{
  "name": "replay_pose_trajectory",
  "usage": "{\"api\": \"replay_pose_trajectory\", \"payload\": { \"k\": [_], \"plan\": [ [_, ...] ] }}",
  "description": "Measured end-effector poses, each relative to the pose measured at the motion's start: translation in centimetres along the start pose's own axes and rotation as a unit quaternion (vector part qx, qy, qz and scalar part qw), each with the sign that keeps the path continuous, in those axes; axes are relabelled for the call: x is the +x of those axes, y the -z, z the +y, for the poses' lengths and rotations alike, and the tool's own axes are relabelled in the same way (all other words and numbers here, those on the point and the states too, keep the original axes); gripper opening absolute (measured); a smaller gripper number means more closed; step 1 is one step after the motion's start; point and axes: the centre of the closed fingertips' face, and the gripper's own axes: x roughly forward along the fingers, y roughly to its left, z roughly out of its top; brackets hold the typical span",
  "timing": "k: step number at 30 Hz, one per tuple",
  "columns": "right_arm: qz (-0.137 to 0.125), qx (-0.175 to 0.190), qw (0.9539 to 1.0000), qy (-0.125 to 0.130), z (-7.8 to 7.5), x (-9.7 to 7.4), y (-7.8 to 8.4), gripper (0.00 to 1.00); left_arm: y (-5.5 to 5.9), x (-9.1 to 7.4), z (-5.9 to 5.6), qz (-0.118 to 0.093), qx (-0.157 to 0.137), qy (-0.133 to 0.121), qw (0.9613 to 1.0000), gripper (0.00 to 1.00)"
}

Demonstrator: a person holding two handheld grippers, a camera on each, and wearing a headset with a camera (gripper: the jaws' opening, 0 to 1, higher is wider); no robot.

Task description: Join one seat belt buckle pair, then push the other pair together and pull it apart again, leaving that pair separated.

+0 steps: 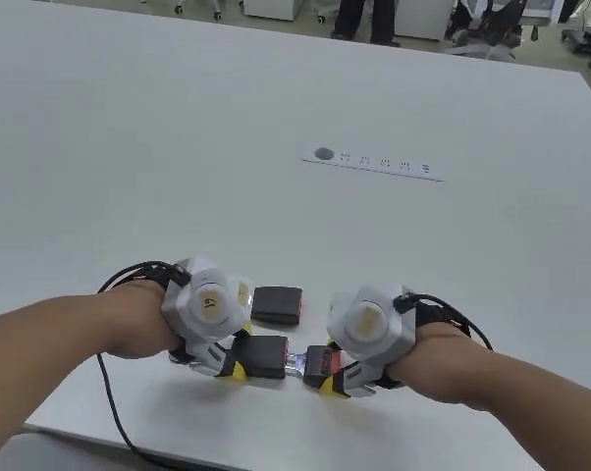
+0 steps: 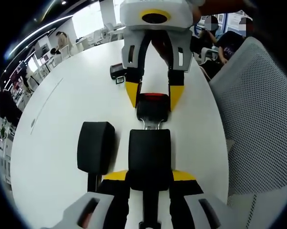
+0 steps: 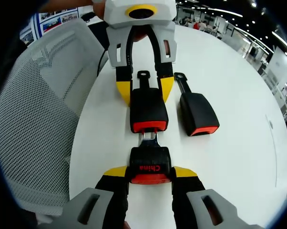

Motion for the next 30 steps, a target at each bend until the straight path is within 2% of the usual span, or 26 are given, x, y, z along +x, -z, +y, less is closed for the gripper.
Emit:
{"api": "replay_pose_trajectory", "payload": {
  "k": [9, 15, 20, 21, 22, 30],
  "plan": [
    [0.003, -0.001, 1.0, -0.003, -0.3, 0.3, -0.6, 0.31, 0.0, 0.1, -0.1, 0.007, 0.008, 0.016, 0.9998, 0.33],
    [-0.003, -0.003, 1.0, 0.0, -0.3, 0.5, -1.2, 0.3, 0.0, 0.1, -0.1, 0.0, 0.003, 0.016, 0.9999, 0.32],
    [-0.011, 0.003, 0.9999, 0.003, 0.0, 1.1, -2.3, 0.3, 0.0, 0.1, 0.0, 0.0, 0.003, 0.016, 0.9999, 0.32],
    [-0.007, -0.003, 1.0, 0.004, 0.0, 0.7, -2.1, 0.3, 0.1, 0.1, 0.0, -0.001, 0.001, 0.014, 0.9999, 0.32],
    [-0.011, 0.006, 0.9999, 0.01, -0.1, 0.5, -2.1, 0.3, 0.2, 0.2, 0.1, -0.002, 0.0, 0.014, 0.9999, 0.32],
    [-0.012, 0.014, 0.9998, 0.009, 0.0, 0.6, -2.1, 0.31, 0.1, 0.2, 0.0, -0.001, 0.0, 0.013, 0.9999, 0.32]
  ]
}}
